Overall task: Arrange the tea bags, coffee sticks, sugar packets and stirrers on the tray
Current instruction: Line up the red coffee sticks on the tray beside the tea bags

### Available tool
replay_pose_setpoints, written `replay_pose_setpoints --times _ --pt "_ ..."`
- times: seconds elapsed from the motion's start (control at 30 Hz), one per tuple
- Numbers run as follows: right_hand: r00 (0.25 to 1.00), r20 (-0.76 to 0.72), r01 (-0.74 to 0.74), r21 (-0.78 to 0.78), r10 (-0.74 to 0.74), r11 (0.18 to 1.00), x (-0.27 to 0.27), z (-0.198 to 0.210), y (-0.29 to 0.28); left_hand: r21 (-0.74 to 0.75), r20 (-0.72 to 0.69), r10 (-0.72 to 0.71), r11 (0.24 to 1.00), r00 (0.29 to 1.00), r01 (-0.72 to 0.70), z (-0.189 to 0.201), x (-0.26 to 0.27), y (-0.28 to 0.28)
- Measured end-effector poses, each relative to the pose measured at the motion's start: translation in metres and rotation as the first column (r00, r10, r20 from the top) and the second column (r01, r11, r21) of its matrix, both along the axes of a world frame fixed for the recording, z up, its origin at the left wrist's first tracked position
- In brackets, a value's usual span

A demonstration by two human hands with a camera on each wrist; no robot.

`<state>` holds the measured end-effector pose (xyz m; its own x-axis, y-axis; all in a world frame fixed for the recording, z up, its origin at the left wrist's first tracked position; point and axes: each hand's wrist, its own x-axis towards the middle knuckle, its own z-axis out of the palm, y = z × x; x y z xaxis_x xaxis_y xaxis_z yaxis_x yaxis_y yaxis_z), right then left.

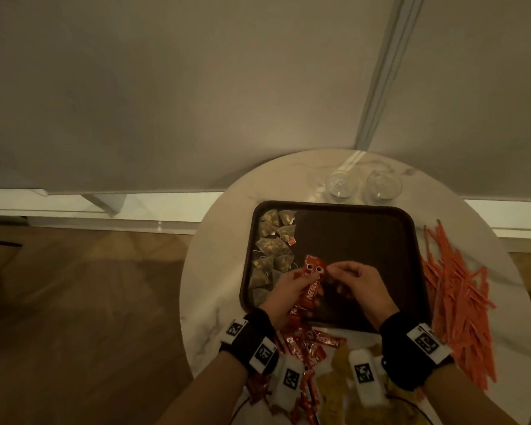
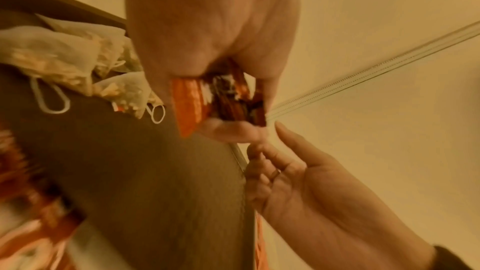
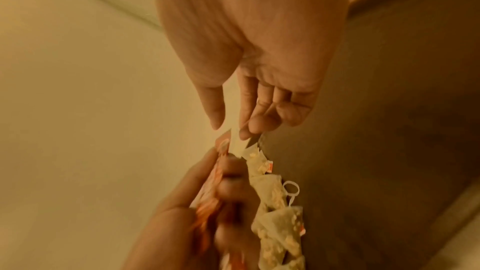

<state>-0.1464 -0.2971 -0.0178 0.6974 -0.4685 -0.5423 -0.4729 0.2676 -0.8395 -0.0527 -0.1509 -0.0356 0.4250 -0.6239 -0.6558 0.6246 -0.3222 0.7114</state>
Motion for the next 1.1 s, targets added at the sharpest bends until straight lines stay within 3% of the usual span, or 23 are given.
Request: replay_pose_setpoints --times 0.17,0.5,0.6,0.67,0.87,1.1 --pt "0.999 -0.004 -0.039 0.045 0.040 0.998 0.021 -0.015 0.005 0.065 0.120 0.142 0.987 0.983 -0.150 -0.008 0.030 -0.020" --pt "0.997 -0.071 -0.033 0.068 0.038 0.997 0.075 -0.052 -0.025 0.113 0.261 0.158 0.975 0.952 -0.193 -0.028 0.061 -0.036" --pt "0.989 -0.133 -0.067 -0.017 0.064 0.998 0.089 -0.066 -0.046 0.156 0.267 0.267 0.936 0.926 -0.315 -0.030 0.071 -0.029" --pt "0.973 -0.194 -0.153 -0.119 0.128 0.981 0.100 -0.077 -0.056 0.139 0.199 0.322 0.926 0.926 -0.352 -0.024 0.069 -0.023" --pt "0.939 -0.303 -0.236 -0.232 0.160 0.944 0.137 -0.103 -0.067 0.084 0.134 0.327 0.937 0.935 -0.340 -0.012 0.058 -0.006" --pt "0.906 -0.376 -0.301 -0.257 0.192 0.918 0.160 -0.101 -0.068 0.103 0.215 0.273 0.948 0.938 -0.300 -0.014 0.048 0.003"
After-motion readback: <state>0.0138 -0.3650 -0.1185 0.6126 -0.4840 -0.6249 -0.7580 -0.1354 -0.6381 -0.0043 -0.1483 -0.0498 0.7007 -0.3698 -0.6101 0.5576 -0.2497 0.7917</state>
